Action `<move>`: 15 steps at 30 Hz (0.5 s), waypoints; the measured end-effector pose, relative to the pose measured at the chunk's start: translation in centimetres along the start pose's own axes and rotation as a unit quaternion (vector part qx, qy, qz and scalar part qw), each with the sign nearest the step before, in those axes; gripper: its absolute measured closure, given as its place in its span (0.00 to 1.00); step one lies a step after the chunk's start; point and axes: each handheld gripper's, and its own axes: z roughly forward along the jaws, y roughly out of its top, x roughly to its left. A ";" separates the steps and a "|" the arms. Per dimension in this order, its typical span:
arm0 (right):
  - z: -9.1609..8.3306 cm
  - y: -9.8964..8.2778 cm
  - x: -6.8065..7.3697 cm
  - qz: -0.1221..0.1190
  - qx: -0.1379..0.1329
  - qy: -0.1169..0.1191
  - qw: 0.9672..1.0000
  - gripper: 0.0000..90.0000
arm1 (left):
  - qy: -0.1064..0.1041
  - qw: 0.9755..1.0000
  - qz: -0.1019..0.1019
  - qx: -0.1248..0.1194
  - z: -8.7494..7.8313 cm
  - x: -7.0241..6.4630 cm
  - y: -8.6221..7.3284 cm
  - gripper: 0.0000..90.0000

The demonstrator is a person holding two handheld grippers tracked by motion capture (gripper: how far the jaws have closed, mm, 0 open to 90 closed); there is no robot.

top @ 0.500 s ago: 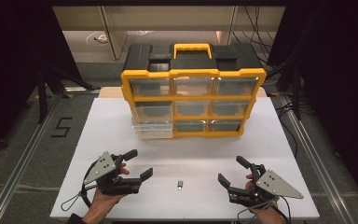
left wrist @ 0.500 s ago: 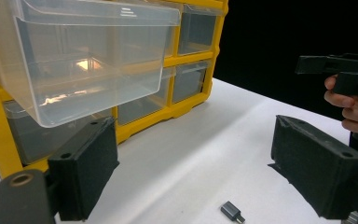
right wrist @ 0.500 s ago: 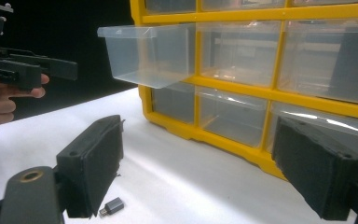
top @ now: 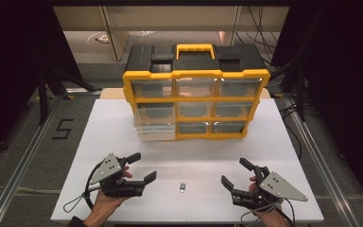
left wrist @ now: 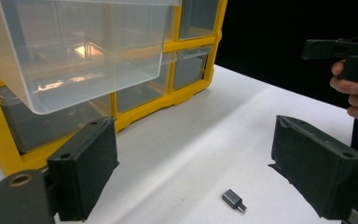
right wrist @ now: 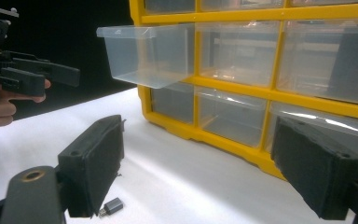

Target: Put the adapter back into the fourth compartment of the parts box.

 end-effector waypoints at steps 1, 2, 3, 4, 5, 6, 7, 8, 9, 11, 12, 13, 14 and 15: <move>0.0 0.0 0.0 0.000 0.000 0.000 1.000 0.20 | 0.000 1.000 0.000 0.000 0.0 0.0 0.0 0.16; 0.0 0.0 0.0 0.000 0.000 0.001 1.000 0.20 | -0.001 1.000 -0.001 0.001 0.0 -0.1 0.0 0.16; 0.0 0.0 0.0 0.000 0.000 0.001 1.000 0.20 | -0.002 1.000 -0.001 0.001 0.0 -0.1 0.0 0.16; 0.0 0.0 0.0 0.000 0.000 0.001 1.000 0.20 | -0.002 1.000 -0.001 0.002 0.0 -0.1 0.0 0.16; 0.0 0.0 0.0 -0.001 0.000 0.001 1.000 0.20 | -0.001 1.000 -0.002 0.003 0.1 -0.1 0.0 0.16; 0.0 0.0 0.0 0.000 0.000 0.001 1.000 0.20 | -0.002 1.000 -0.002 0.005 0.1 -0.1 0.0 0.16; 0.0 0.0 0.0 0.000 0.000 0.001 1.000 0.20 | -0.002 1.000 -0.002 0.005 0.1 -0.1 0.0 0.16; 0.0 0.0 0.0 0.000 0.000 0.001 1.000 0.20 | -0.003 1.000 -0.003 0.005 0.1 -0.1 0.0 0.16; 0.0 0.0 0.0 0.000 0.001 0.001 1.000 0.21 | -0.003 1.000 -0.002 0.006 0.2 -0.2 0.0 0.16; 0.0 0.0 0.0 0.000 0.002 0.001 1.000 0.21 | -0.001 1.000 0.002 0.012 0.2 -0.3 0.0 0.16; 0.0 0.0 0.0 0.000 0.002 0.001 1.000 0.21 | 0.002 1.000 0.003 0.014 0.3 -0.3 0.0 0.16; 0.0 0.0 0.0 0.000 0.004 0.000 1.000 0.21 | 0.002 1.000 0.004 0.016 0.3 -0.4 0.0 0.16; 0.0 0.0 0.0 -0.001 0.003 0.001 1.000 0.21 | 0.001 1.000 0.004 0.018 0.3 -0.4 0.0 0.16; 0.0 0.0 0.0 -0.002 0.005 0.001 1.000 0.21 | 0.003 1.000 0.004 0.019 0.4 -0.4 0.0 0.16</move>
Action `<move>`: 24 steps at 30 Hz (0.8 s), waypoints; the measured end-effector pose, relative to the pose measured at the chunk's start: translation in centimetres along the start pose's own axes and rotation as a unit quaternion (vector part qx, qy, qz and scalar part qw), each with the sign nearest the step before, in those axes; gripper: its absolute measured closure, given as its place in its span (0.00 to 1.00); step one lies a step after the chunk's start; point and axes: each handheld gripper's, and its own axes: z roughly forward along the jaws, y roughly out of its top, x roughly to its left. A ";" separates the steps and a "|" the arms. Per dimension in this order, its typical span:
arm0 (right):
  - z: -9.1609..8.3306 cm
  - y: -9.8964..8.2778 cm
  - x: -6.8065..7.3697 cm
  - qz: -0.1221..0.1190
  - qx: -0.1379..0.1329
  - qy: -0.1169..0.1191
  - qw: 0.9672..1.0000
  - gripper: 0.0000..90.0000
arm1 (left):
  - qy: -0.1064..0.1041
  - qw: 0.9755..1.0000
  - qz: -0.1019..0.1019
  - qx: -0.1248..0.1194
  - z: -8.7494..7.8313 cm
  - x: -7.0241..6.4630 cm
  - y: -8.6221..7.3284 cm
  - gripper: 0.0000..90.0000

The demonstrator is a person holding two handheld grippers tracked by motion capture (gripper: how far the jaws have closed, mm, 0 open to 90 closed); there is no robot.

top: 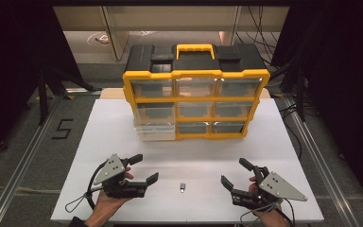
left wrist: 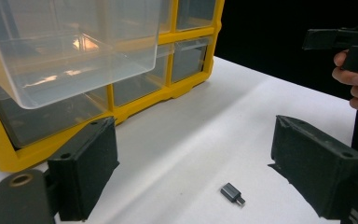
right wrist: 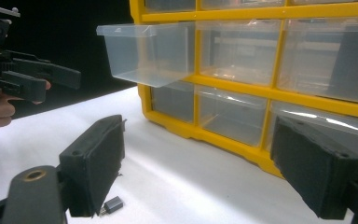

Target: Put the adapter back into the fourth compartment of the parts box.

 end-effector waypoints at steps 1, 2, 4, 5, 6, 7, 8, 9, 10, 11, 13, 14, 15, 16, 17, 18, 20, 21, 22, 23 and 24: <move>0.0 0.0 0.0 0.000 -0.001 0.000 1.000 0.21 | 0.002 1.000 0.000 0.001 0.0 0.0 0.0 0.16; 0.0 0.0 0.0 0.000 -0.002 0.000 1.000 0.21 | 0.002 1.000 0.000 0.003 0.0 -0.1 0.0 0.16; 0.0 0.0 0.0 0.000 -0.001 0.001 1.000 0.21 | 0.003 1.000 -0.001 0.007 0.1 -0.1 0.1 0.16; 0.0 0.0 0.0 0.001 0.000 0.001 1.000 0.21 | 0.003 1.000 0.000 0.009 0.2 -0.2 0.2 0.16; 0.0 0.0 0.0 0.001 0.000 0.001 1.000 0.21 | 0.003 1.000 0.000 0.009 0.2 -0.2 0.2 0.16; 0.0 0.0 0.0 0.001 0.000 0.001 1.000 0.21 | 0.003 1.000 0.003 0.015 0.3 -0.3 0.3 0.16; 0.0 0.0 0.0 0.001 0.000 0.001 1.000 0.21 | 0.003 1.000 0.003 0.015 0.3 -0.3 0.3 0.16; 0.1 -0.1 0.0 0.001 0.000 0.000 1.000 0.21 | 0.001 1.000 0.005 0.020 0.4 -0.5 0.4 0.16; 0.1 -0.1 0.0 0.001 0.001 0.000 1.000 0.21 | 0.001 1.000 0.007 0.022 0.5 -0.6 0.5 0.16; 0.0 0.0 0.0 0.001 0.001 0.000 1.000 0.21 | 0.001 1.000 0.009 0.023 0.5 -0.6 0.6 0.16; 0.1 0.0 0.0 0.001 0.001 0.000 1.000 0.21 | -0.003 1.000 0.006 0.027 0.7 -0.7 0.7 0.16; 0.1 0.0 0.0 0.001 0.001 0.000 1.000 0.21 | -0.003 1.000 0.006 0.027 0.7 -0.7 0.7 0.16; 0.1 -0.1 0.0 0.001 0.000 -0.001 1.000 0.21 | -0.005 0.999 0.008 0.031 0.8 -0.8 0.7 0.16; 0.1 -0.1 0.0 0.001 0.001 -0.001 1.000 0.21 | -0.005 0.999 0.007 0.034 0.9 -0.9 0.7 0.16; 0.1 -0.1 0.0 0.001 0.000 -0.001 1.000 0.21 | -0.007 0.999 0.009 0.041 1.1 -1.1 0.8 0.16; 0.1 -0.1 0.0 0.001 0.000 -0.001 1.000 0.21 | -0.007 0.999 0.009 0.041 1.1 -1.1 0.8 0.16; 0.1 -0.1 -0.1 0.002 0.002 -0.002 1.000 0.21 | -0.009 0.999 0.008 0.046 1.3 -1.1 1.0 0.16; 0.1 -0.1 -0.1 0.002 0.002 -0.002 1.000 0.21 | -0.010 0.999 0.007 0.051 1.4 -1.2 1.1 0.16; 0.1 -0.1 -0.1 0.002 0.002 -0.003 1.000 0.21 | -0.007 0.998 0.000 0.070 1.7 -1.2 1.2 0.16; 0.1 -0.1 -0.1 0.003 0.002 -0.002 1.000 0.21 | -0.007 0.998 0.000 0.070 1.7 -1.2 1.2 0.16; 0.1 -0.1 -0.1 0.003 0.002 -0.002 1.000 0.21 | -0.008 0.997 -0.002 0.081 1.9 -1.2 1.2 0.16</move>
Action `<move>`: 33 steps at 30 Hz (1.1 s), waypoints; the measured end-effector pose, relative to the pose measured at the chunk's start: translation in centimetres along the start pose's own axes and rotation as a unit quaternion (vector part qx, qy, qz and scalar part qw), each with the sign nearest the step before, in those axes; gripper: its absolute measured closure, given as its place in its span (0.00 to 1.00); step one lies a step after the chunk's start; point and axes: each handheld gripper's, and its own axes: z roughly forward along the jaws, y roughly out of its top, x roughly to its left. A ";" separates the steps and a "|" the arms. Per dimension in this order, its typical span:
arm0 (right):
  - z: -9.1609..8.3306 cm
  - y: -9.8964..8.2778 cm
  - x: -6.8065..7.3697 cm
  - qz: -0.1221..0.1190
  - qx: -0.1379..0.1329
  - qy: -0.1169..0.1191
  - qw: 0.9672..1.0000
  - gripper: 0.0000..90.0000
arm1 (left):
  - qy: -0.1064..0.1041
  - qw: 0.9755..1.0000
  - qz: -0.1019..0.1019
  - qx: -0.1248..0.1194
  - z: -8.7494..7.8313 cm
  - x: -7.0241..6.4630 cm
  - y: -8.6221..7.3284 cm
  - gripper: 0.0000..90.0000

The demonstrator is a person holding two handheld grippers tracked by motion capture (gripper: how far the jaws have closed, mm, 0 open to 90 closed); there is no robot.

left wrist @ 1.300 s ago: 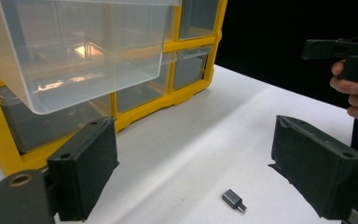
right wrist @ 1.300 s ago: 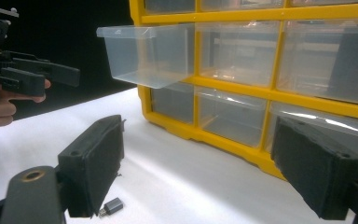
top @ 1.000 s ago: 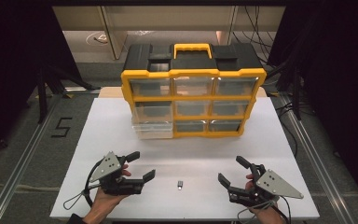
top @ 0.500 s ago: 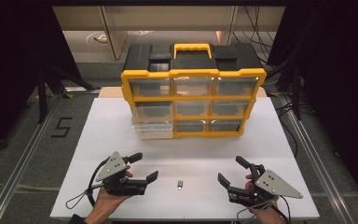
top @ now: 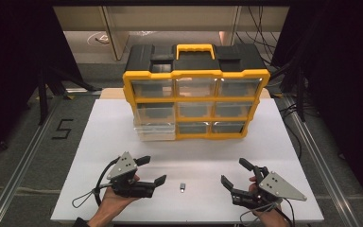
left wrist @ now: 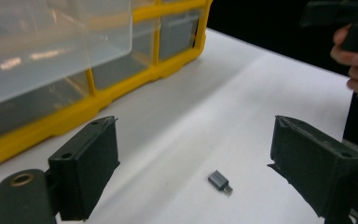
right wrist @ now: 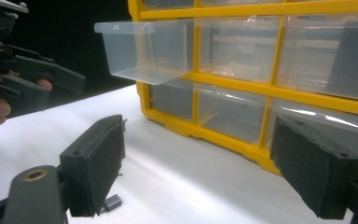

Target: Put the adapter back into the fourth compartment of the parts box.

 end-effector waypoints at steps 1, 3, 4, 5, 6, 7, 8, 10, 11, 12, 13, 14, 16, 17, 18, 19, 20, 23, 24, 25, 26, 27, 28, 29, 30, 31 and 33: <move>0.0 0.0 0.0 0.000 0.000 0.000 1.000 0.21 | 0.002 1.000 -0.008 0.020 0.4 0.0 0.1 0.16; 0.0 0.0 0.0 0.000 0.000 0.000 1.000 0.21 | 0.003 0.999 -0.012 0.035 0.8 0.0 0.2 0.16; 0.0 0.0 0.0 0.000 0.000 0.000 1.000 0.21 | 0.003 0.999 -0.012 0.035 0.8 0.0 0.2 0.16; 0.0 0.0 0.0 -0.001 0.001 0.000 1.000 0.21 | 0.003 0.999 -0.013 0.047 1.2 -0.1 0.3 0.16; 0.0 0.0 0.0 -0.001 0.001 0.001 1.000 0.21 | 0.002 0.998 -0.014 0.056 1.4 -0.2 0.4 0.16; 0.0 0.0 0.0 -0.001 0.001 0.001 1.000 0.21 | 0.002 0.998 -0.014 0.056 1.4 -0.2 0.4 0.16; 0.0 0.0 0.0 0.000 0.001 0.000 1.000 0.21 | 0.001 0.998 -0.015 0.063 1.6 -0.3 0.4 0.16; 0.0 0.0 0.0 0.000 0.000 0.001 1.000 0.21 | -0.005 0.997 -0.015 0.082 2.3 -0.6 0.7 0.16; 0.0 0.0 0.0 0.000 0.000 0.001 1.000 0.21 | -0.008 0.996 -0.015 0.089 2.5 -0.7 0.9 0.16; 0.0 0.0 0.0 0.000 0.000 0.001 1.000 0.21 | -0.008 0.996 -0.015 0.089 2.5 -0.7 0.9 0.16; 0.0 0.0 0.0 0.000 0.001 0.001 1.000 0.21 | -0.015 0.994 -0.015 0.104 2.8 -0.8 1.3 0.16; 0.0 0.0 0.0 0.000 0.001 0.000 1.000 0.21 | -0.015 0.994 -0.015 0.104 2.8 -0.8 1.3 0.17; 0.0 0.0 0.0 0.000 0.001 0.000 1.000 0.21 | -0.012 0.994 -0.011 0.104 3.0 -0.8 1.6 0.17; 0.0 0.0 0.0 -0.001 0.001 0.000 1.000 0.21 | -0.012 0.994 -0.014 0.111 3.2 -0.8 1.8 0.17; 0.0 0.0 0.0 -0.001 0.001 0.000 1.000 0.21 | -0.012 0.994 -0.014 0.111 3.2 -0.8 1.8 0.17; 0.0 0.0 -0.1 -0.001 0.001 0.000 1.000 0.21 | -0.012 0.993 -0.014 0.119 3.6 -0.8 1.9 0.17; 0.0 0.0 -0.1 0.000 0.002 0.000 1.000 0.21 | -0.012 0.993 -0.014 0.119 3.6 -0.8 1.9 0.18; 0.0 0.0 0.0 -0.001 0.002 0.001 1.000 0.21 | -0.014 0.989 -0.001 0.145 4.5 -1.3 1.8 0.18; 0.0 0.0 0.0 -0.001 0.001 0.002 1.000 0.21 | -0.014 0.989 0.004 0.149 4.7 -1.5 1.8 0.18; 0.0 0.0 0.0 -0.001 0.002 0.002 1.000 0.21 | -0.013 0.988 0.009 0.153 4.9 -1.7 1.8 0.18; 0.0 0.0 -0.1 0.000 0.002 0.002 1.000 0.21 | -0.013 0.988 0.009 0.153 4.9 -1.7 1.8 0.19; 0.0 0.0 -0.1 0.000 0.001 0.002 1.000 0.21 | -0.016 0.987 0.016 0.159 5.3 -1.9 1.8 0.19; 0.0 0.0 -0.1 0.000 0.001 0.001 1.000 0.21 | -0.016 0.986 0.022 0.163 5.5 -2.1 1.8 0.19; 0.0 0.0 -0.1 -0.001 0.002 0.001 1.000 0.21 | -0.015 0.986 0.030 0.166 5.6 -2.3 1.9 0.20; 0.0 0.0 -0.1 -0.001 0.002 0.001 1.000 0.21 | -0.015 0.985 0.036 0.169 5.8 -2.5 1.9 0.20; -0.1 0.0 -0.1 -0.001 0.002 0.002 1.000 0.21 | -0.016 0.984 0.039 0.173 5.9 -2.6 1.9 0.20; -0.1 0.0 -0.1 -0.001 0.002 0.002 1.000 0.21 | -0.017 0.983 0.040 0.178 6.2 -2.7 1.9 0.20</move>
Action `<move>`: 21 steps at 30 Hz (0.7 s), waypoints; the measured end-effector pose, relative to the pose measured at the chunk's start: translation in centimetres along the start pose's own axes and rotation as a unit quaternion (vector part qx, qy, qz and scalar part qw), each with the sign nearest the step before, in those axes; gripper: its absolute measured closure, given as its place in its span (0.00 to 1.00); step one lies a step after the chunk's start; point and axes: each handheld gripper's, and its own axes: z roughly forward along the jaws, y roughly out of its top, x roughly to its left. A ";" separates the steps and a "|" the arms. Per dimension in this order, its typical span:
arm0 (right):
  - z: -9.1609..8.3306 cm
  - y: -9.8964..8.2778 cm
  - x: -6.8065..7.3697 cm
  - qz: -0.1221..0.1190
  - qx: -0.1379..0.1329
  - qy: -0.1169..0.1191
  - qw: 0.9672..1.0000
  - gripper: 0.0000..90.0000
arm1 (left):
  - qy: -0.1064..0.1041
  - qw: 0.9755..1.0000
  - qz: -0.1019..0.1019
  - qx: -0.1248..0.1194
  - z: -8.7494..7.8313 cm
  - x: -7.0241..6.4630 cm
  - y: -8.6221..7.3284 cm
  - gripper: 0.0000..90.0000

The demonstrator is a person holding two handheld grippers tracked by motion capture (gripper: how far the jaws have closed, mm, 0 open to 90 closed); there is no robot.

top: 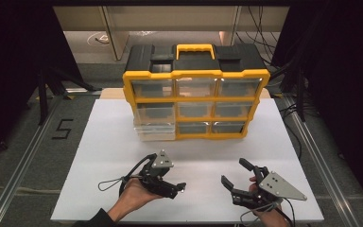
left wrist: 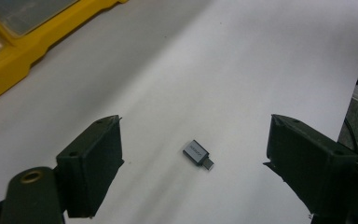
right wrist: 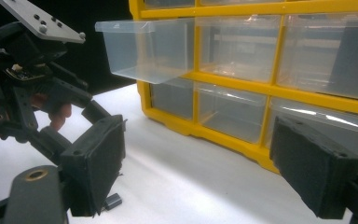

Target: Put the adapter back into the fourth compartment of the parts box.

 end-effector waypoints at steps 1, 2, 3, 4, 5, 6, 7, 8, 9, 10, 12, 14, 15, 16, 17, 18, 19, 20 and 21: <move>0.0 0.0 0.0 0.000 0.000 0.000 1.000 0.21 | 0.000 1.000 0.000 0.000 0.0 0.0 0.0 0.20; 0.0 0.0 0.0 0.000 -0.001 0.000 1.000 0.21 | -0.001 1.000 -0.003 0.001 0.1 0.0 0.0 0.20; 0.0 0.0 0.0 0.000 -0.001 0.001 1.000 0.21 | 0.000 1.000 0.006 -0.001 0.4 0.2 0.1 0.21; 0.0 0.0 0.0 -0.001 -0.002 0.001 1.000 0.21 | 0.000 1.000 0.004 0.002 0.5 0.2 0.2 0.21; 0.0 0.0 0.0 -0.001 -0.002 0.001 1.000 0.21 | -0.001 1.000 0.003 0.004 0.6 0.2 0.2 0.22; 0.0 0.0 0.0 0.000 -0.001 0.001 1.000 0.21 | -0.003 1.000 0.001 0.008 0.7 0.2 0.2 0.22; 0.0 0.0 0.0 0.000 -0.001 0.001 1.000 0.21 | -0.003 1.000 -0.001 0.012 0.8 0.1 0.2 0.22; 0.0 0.0 0.0 -0.001 -0.001 0.001 1.000 0.21 | -0.007 1.000 -0.004 0.020 1.2 0.1 0.2 0.22; 0.0 0.0 0.0 0.000 -0.001 0.001 1.000 0.21 | -0.007 1.000 -0.004 0.020 1.2 0.1 0.2 0.23; 0.0 0.0 0.0 0.000 -0.001 0.001 1.000 0.21 | -0.006 1.000 -0.002 0.024 1.3 0.1 0.2 0.23; 0.0 0.0 0.0 -0.001 -0.001 0.001 1.000 0.21 | -0.008 1.000 -0.003 0.028 1.6 0.1 0.3 0.24; 0.0 0.0 0.0 -0.001 -0.001 0.001 1.000 0.22 | -0.011 0.999 0.000 0.034 1.9 0.0 0.3 0.28; 0.0 0.0 0.0 -0.001 -0.001 0.001 1.000 0.22 | -0.012 0.999 0.001 0.037 2.1 -0.1 0.3 0.28; 0.0 0.0 0.0 -0.001 -0.001 0.001 1.000 0.22 | -0.010 0.999 0.007 0.045 2.4 -0.2 0.3 0.29; 0.0 0.0 0.0 -0.001 -0.001 0.001 1.000 0.22 | -0.010 0.999 0.007 0.045 2.4 -0.2 0.3 0.29; 0.0 0.0 0.0 -0.001 -0.001 0.001 1.000 0.22 | -0.010 0.999 0.009 0.045 2.6 -0.3 0.3 0.29; 0.0 0.0 0.0 -0.001 -0.001 0.001 1.000 0.22 | -0.010 0.999 0.008 0.047 2.7 -0.4 0.3 0.29; 0.0 0.0 0.0 0.000 -0.001 0.002 1.000 0.22 | -0.012 0.999 0.008 0.049 2.9 -0.4 0.4 0.29; 0.0 0.0 0.0 -0.001 -0.001 0.002 1.000 0.22 | -0.013 0.999 0.006 0.050 3.0 -0.4 0.4 0.29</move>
